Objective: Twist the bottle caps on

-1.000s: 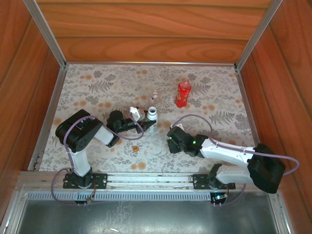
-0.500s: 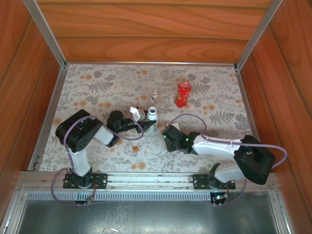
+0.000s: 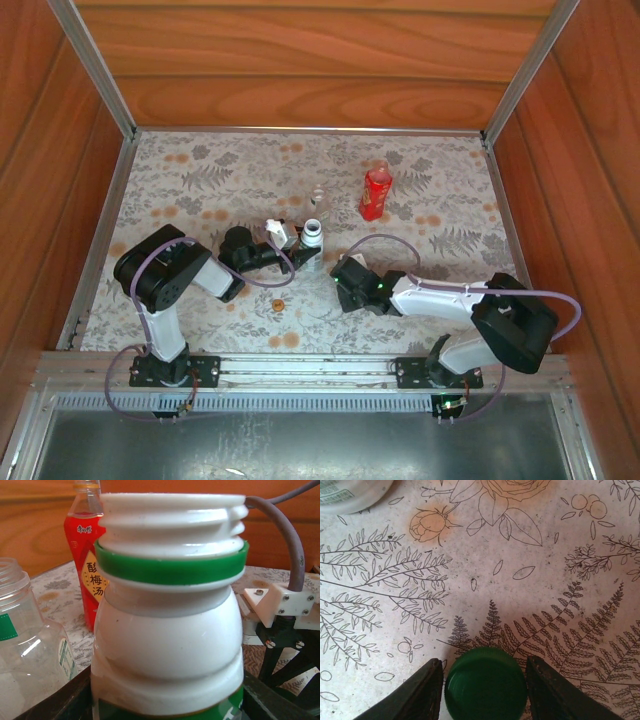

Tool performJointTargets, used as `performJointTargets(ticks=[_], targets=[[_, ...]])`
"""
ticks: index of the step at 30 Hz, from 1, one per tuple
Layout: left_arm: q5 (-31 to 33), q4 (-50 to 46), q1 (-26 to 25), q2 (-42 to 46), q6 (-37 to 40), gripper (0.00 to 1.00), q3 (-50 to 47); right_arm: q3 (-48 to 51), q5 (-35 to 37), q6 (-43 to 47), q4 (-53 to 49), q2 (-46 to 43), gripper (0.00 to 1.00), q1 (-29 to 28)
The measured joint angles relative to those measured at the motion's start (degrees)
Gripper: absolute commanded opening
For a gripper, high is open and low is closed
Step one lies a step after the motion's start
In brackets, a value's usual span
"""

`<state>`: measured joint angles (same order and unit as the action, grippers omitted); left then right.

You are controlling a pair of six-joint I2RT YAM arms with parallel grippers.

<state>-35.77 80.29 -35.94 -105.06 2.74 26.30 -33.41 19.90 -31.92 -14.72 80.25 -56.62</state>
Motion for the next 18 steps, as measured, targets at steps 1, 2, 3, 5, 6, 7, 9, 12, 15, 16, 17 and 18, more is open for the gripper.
performJointTargets(ticks=[1,2,3,5,6,7,9,12,15,16,17,18], targets=[[0.00,0.00,0.00,0.00,0.00,0.56,0.00,0.00,-0.07,0.00,0.07,0.00,0.49,0.00],[0.00,0.00,0.00,0.00,0.00,0.56,0.00,0.00,-0.13,0.00,0.15,0.00,0.49,0.00],[0.00,0.00,0.00,0.00,0.00,0.56,0.00,0.00,-0.17,0.00,0.17,0.00,0.49,0.00],[0.00,0.00,0.00,0.00,0.00,0.56,0.00,0.02,-0.31,-0.09,0.17,0.00,0.52,0.00],[0.00,0.00,0.00,0.00,0.00,0.56,0.00,0.02,-0.35,-0.17,0.17,0.00,0.53,0.00],[0.00,0.00,0.00,0.00,0.00,0.56,0.00,0.02,-0.39,-0.20,0.17,0.00,0.53,0.00],[0.00,0.00,0.00,0.00,0.00,0.56,0.00,0.15,-0.50,-0.22,0.20,-0.02,0.53,0.00],[0.00,0.00,0.00,0.00,0.00,0.56,0.00,0.61,-0.70,-0.39,0.20,-0.07,0.52,0.00],[0.00,0.00,0.00,0.00,0.00,0.56,0.00,0.94,-0.76,-0.66,0.26,-0.48,0.50,0.00],[0.00,0.00,0.00,0.00,0.02,0.56,0.00,1.07,-0.76,-0.72,0.26,-0.63,0.49,0.00],[-0.02,0.00,0.00,0.00,0.02,0.56,0.00,1.20,-0.79,-0.81,0.26,-0.81,0.48,0.00],[-0.02,0.00,0.00,0.00,0.02,0.56,0.00,1.20,-0.81,-0.96,0.20,-0.83,0.47,0.00]])
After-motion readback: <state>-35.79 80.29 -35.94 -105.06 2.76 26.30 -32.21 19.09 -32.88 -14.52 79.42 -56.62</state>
